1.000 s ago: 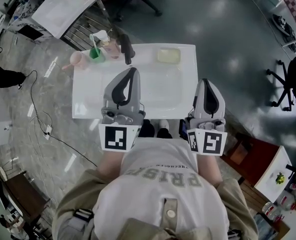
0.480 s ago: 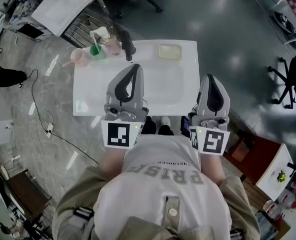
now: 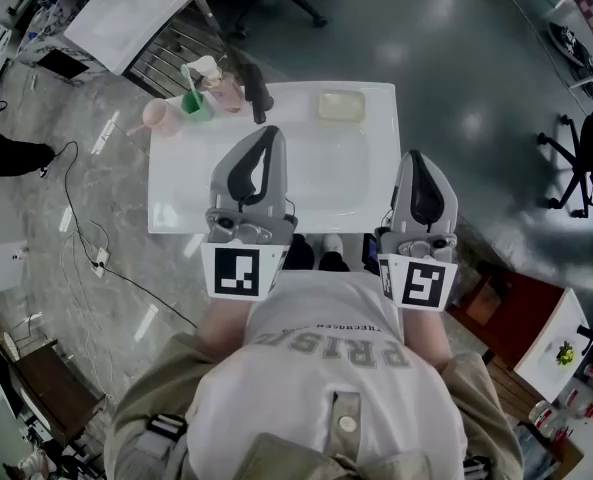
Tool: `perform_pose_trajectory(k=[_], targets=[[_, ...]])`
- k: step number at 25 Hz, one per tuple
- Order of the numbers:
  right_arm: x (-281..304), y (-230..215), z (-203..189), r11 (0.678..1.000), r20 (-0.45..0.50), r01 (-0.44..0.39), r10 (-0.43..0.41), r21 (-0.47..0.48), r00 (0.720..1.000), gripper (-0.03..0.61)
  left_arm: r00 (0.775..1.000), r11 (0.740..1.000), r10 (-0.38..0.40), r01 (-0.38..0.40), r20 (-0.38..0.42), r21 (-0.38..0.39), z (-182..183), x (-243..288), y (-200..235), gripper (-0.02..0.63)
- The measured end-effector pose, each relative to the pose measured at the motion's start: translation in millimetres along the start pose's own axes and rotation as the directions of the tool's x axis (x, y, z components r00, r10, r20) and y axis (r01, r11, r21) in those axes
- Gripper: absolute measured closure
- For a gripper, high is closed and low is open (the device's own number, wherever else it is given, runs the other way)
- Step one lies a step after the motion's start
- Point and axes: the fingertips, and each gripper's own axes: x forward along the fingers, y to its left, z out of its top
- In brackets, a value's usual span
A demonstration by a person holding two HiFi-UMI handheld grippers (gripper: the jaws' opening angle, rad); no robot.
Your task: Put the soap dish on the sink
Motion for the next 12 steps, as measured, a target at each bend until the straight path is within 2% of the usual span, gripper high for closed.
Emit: perform_pose_trajectory(k=[5,12], targets=[[1.5,-0.2,0.0,1.000,0.003,0.004,-0.004,0.004,1.000,0.580,1.000,0.999,-0.009,0.009,0.004,0.030,1.1,0.8,-1.6,0.607],[3.3,-0.8,0.0,1.000,0.003,0.010,-0.010,-0.005,1.000,0.578,1.000,1.000,-0.010,0.010,0.000,0.022,-2.8,4.2,0.5,0.607]])
